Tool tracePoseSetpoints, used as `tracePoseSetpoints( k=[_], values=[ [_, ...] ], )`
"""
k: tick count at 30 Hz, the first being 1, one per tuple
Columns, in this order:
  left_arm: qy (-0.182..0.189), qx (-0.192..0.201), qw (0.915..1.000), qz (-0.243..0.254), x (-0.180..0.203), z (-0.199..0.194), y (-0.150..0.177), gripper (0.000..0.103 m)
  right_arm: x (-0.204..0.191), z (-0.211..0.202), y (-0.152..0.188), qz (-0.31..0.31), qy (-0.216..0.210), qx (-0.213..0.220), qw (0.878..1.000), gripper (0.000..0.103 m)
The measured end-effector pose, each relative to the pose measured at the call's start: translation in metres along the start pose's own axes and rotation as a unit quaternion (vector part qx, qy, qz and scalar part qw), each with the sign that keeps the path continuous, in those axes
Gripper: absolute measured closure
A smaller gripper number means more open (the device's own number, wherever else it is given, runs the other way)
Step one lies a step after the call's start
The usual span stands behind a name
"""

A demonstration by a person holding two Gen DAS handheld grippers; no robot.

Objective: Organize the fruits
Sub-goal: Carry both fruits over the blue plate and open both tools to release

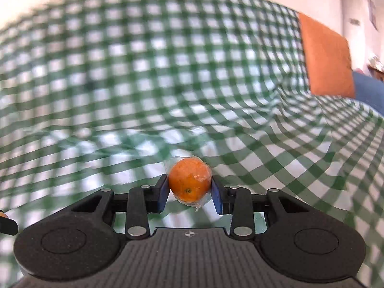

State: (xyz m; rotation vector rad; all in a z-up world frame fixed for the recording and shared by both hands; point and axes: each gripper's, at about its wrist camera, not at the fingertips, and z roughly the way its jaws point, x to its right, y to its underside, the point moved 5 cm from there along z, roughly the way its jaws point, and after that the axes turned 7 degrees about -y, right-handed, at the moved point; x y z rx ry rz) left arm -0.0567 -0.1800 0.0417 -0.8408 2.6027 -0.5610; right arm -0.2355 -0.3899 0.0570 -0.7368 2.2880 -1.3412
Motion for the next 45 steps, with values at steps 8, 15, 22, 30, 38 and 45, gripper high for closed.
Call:
tracePoseSetpoints(
  k=[8,15,22,30,38,45],
  values=[
    [-0.028,-0.033,0.9978,-0.05,-0.063,-0.088,0.099,0.072,-0.096,-0.142,0.037,-0.015,-0.155,-0.072,0.985,0.064],
    [-0.028,-0.003,0.9969,-0.073,-0.091,-0.15,0.148,0.072,-0.177,-0.232,0.049,-0.065,-0.251,-0.087,0.962,0.064],
    [-0.028,0.026,0.9943,-0.099,-0.111,-0.186,0.183,0.072,-0.22,-0.28,0.053,-0.123,-0.274,-0.075,0.951,0.064],
    [-0.035,0.027,0.9896,-0.137,-0.137,-0.195,0.209,0.072,-0.24,-0.286,0.055,-0.161,-0.278,-0.073,0.944,0.064],
    [-0.037,0.031,0.9871,-0.153,-0.148,-0.198,0.211,0.072,-0.244,-0.291,0.055,-0.178,-0.277,-0.066,0.942,0.064],
    [-0.037,0.033,0.9868,-0.154,-0.145,-0.197,0.209,0.072,-0.241,-0.291,0.056,-0.178,-0.278,-0.068,0.942,0.064]
  ],
)
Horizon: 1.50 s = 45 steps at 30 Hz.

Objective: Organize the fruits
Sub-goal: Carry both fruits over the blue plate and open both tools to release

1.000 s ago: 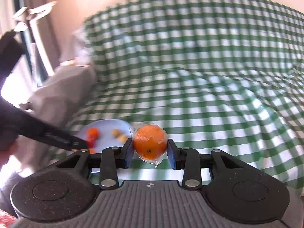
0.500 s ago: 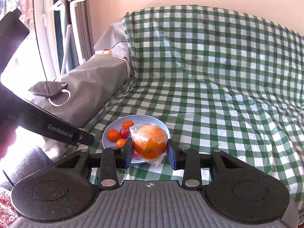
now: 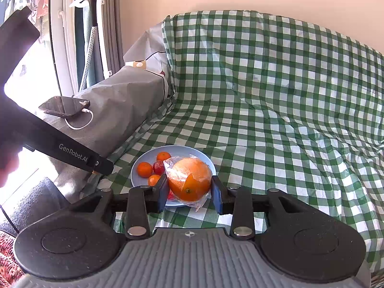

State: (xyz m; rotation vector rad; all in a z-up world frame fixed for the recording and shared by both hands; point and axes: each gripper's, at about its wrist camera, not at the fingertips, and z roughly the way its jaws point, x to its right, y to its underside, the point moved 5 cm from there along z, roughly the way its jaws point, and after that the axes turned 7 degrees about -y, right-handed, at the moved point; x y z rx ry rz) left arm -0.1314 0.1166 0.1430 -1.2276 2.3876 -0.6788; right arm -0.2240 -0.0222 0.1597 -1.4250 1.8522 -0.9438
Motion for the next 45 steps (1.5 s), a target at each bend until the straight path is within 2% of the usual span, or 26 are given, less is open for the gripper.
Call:
tracePoseSetpoints(
  k=[16,23,28,36,45],
  values=[
    [-0.009,-0.006,0.9999,-0.011,-0.004,0.01,-0.006,0.072,0.004,0.012,0.005,0.009,-0.001,-0.016,1.0,0.064],
    [-0.028,-0.007,0.9993,-0.024,-0.016,0.031,-0.019,0.072,0.007,0.038,0.006,0.015,-0.009,-0.031,0.999,0.064],
    [-0.036,-0.007,0.9991,-0.021,-0.02,0.059,-0.041,0.072,0.009,0.072,0.002,0.017,-0.015,-0.042,0.999,0.064],
    [-0.042,-0.035,0.9985,-0.006,-0.012,0.124,-0.074,0.072,0.023,0.132,0.001,0.015,-0.004,-0.067,0.998,0.064],
    [-0.048,-0.071,0.9963,0.006,-0.009,0.186,-0.086,0.072,0.036,0.191,0.01,0.01,-0.01,-0.11,0.994,0.064]
  ],
)
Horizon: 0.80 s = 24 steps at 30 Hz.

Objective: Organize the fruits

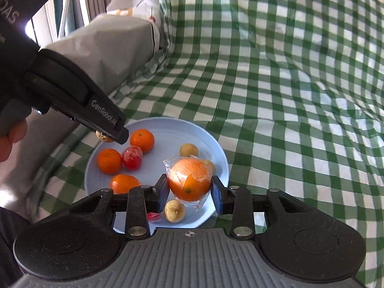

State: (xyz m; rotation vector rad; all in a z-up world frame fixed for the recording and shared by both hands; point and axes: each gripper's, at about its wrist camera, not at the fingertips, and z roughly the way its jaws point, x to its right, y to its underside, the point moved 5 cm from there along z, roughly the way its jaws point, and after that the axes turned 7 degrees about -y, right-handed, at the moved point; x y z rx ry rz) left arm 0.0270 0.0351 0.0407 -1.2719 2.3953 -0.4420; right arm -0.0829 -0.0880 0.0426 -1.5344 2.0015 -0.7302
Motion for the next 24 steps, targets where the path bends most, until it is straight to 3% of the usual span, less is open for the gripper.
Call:
tracePoseSetpoints(
  k=[7,9,10,13,16,24],
  values=[
    [0.002,-0.011,0.9999,0.01,0.003,0.021,-0.003,0.071,0.003,0.03,-0.003,-0.001,-0.002,-0.022,1.0,0.064],
    [0.034,-0.007,0.9993,0.015,0.005,0.02,-0.003,0.038,0.001,0.035,-0.004,-0.011,-0.006,-0.03,0.999,0.062],
    [0.039,-0.008,0.9991,0.015,0.005,0.018,-0.002,0.002,0.0,0.038,-0.004,-0.016,-0.017,-0.039,0.999,0.051],
    [0.011,0.018,0.9997,0.014,0.003,0.002,0.002,0.0,0.001,0.027,-0.007,-0.02,0.003,-0.03,0.999,0.017],
    [-0.004,0.002,0.9998,0.017,0.004,-0.013,0.011,0.0,-0.001,0.005,-0.004,-0.028,0.01,-0.022,0.999,0.011],
    [-0.032,0.008,0.9994,0.005,0.002,-0.07,0.05,0.0,-0.017,-0.067,0.017,-0.005,0.036,0.014,0.999,0.003]
  ],
)
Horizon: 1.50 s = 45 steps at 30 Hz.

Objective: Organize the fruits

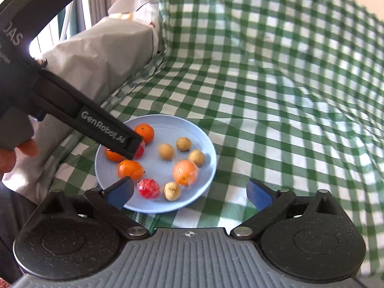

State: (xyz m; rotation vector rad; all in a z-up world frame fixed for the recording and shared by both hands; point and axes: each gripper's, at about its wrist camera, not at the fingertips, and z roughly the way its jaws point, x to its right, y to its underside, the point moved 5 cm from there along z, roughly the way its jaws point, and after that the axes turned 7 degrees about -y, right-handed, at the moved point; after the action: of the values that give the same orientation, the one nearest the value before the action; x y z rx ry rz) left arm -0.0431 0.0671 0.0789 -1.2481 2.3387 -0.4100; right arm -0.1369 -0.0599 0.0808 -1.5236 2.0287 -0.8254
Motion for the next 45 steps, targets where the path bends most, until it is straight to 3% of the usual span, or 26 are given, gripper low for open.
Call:
tracePoseSetpoints(
  k=[7,19,45],
  values=[
    [-0.017,0.014,0.9995,-0.022,-0.011,-0.035,0.028,0.0,-0.014,-0.043,0.02,-0.009,0.026,0.02,0.999,0.001],
    [-0.037,0.032,0.9985,-0.026,-0.025,-0.072,0.063,0.0,-0.009,-0.08,0.021,0.008,0.056,0.069,0.996,0.001],
    [-0.048,0.056,0.9973,-0.001,-0.014,-0.08,0.068,0.0,-0.016,-0.09,0.022,0.002,0.05,0.08,0.996,0.001]
  ],
)
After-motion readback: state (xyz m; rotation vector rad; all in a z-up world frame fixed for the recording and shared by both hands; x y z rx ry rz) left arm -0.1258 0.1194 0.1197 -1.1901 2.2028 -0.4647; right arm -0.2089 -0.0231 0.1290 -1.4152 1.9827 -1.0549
